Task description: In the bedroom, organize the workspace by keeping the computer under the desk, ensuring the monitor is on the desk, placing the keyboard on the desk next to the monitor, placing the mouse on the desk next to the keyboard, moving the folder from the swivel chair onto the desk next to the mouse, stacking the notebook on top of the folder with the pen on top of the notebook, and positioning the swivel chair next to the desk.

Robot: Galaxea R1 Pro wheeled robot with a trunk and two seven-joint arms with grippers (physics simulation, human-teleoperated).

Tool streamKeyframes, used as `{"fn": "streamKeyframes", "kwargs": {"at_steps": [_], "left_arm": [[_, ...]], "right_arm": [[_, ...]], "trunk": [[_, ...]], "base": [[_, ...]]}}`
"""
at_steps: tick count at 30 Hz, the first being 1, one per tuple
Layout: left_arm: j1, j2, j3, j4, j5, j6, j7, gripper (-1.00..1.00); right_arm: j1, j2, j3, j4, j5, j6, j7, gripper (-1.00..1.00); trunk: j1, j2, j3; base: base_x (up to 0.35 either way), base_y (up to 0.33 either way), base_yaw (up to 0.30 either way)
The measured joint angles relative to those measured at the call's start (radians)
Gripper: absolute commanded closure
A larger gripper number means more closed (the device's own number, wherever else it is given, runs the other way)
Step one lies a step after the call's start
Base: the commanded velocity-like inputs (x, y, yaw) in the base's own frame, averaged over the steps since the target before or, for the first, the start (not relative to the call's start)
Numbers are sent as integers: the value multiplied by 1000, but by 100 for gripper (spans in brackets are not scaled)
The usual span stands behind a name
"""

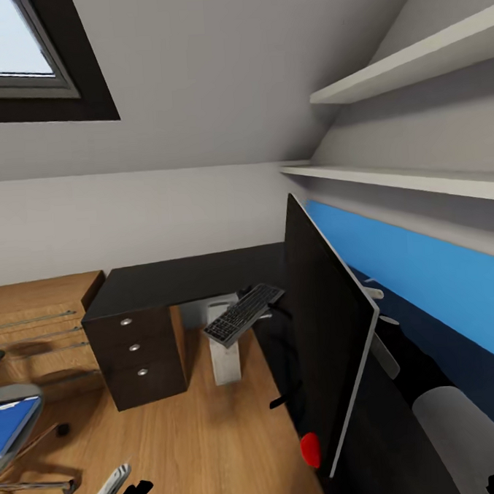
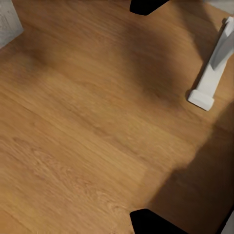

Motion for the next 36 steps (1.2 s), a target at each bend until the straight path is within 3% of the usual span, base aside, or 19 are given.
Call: {"fn": "streamKeyframes", "kwargs": {"at_steps": [7, 20, 36], "left_arm": [[0, 1, 3, 0, 0, 0, -1, -100], [0, 6, 6, 1, -2, 0, 3, -100], [0, 9, 6, 2, -2, 0, 4, -100]], "right_arm": [[0, 0, 0, 0, -1, -1, 1, 100], [0, 0, 11, 2, 3, 4, 3, 100], [0, 0, 11, 2, 1, 2, 4, 100]], "trunk": [[0, 0, 4], [0, 0, 5], [0, 0, 5]], "base": [[-189, -300, 200], [-191, -300, 28], [-167, -303, 236]]}}
